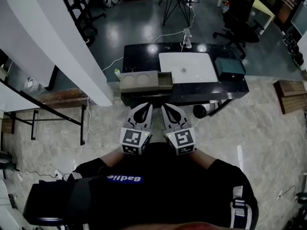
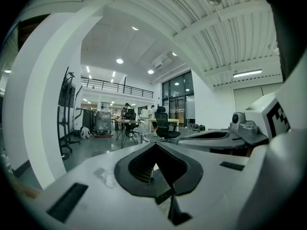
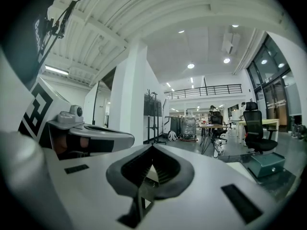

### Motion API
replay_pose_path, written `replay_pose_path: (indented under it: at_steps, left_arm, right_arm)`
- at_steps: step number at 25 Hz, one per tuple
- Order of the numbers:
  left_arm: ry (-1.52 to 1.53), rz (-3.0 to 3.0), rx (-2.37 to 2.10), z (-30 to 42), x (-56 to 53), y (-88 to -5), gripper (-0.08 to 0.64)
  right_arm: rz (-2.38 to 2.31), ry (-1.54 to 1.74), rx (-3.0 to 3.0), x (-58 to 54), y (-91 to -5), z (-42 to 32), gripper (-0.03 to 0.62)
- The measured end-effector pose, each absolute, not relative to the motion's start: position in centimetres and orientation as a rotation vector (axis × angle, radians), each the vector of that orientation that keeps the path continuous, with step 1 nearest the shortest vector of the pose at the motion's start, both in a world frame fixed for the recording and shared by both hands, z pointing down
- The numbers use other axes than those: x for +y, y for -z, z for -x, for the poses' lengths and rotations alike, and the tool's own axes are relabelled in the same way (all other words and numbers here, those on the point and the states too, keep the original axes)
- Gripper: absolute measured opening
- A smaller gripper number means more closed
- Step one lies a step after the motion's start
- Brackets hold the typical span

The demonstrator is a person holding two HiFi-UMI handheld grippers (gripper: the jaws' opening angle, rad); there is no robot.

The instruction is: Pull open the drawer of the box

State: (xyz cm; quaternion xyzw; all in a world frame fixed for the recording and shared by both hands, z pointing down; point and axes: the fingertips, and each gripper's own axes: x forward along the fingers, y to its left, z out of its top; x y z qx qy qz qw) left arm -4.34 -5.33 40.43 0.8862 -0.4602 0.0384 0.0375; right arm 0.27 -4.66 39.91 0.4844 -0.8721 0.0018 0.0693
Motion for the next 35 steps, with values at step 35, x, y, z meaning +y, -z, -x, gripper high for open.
replay_pose_path:
  at_steps: [35]
  left_arm:
    - [-0.184,-2.703,-1.429,4.5,-4.6,-40.4,-0.015]
  right_arm:
    - [-1.409,-0.027,-2.581,-4.4,-41.1,-0.2,0.000]
